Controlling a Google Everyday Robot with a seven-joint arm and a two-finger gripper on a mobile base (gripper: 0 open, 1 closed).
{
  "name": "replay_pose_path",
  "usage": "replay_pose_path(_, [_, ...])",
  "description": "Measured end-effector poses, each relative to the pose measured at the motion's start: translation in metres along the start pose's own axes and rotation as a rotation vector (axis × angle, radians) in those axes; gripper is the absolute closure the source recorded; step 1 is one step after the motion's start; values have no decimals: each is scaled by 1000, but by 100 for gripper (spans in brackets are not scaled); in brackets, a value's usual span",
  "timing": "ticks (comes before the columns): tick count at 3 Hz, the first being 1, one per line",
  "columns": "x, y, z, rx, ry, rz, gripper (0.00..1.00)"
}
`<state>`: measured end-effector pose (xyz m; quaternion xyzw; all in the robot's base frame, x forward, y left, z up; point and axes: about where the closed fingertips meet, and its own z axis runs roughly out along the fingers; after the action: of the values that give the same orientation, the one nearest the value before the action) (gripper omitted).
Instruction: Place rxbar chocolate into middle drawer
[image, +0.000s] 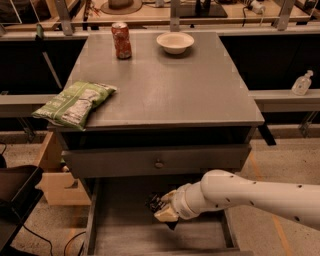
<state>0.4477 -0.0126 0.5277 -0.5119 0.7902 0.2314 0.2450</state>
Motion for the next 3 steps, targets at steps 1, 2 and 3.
replay_pose_path(1, [0, 1, 1, -3, 0, -1, 57])
replay_pose_path(2, [0, 2, 2, -5, 1, -2, 36])
replay_pose_path(3, [0, 3, 3, -8, 1, -3, 11])
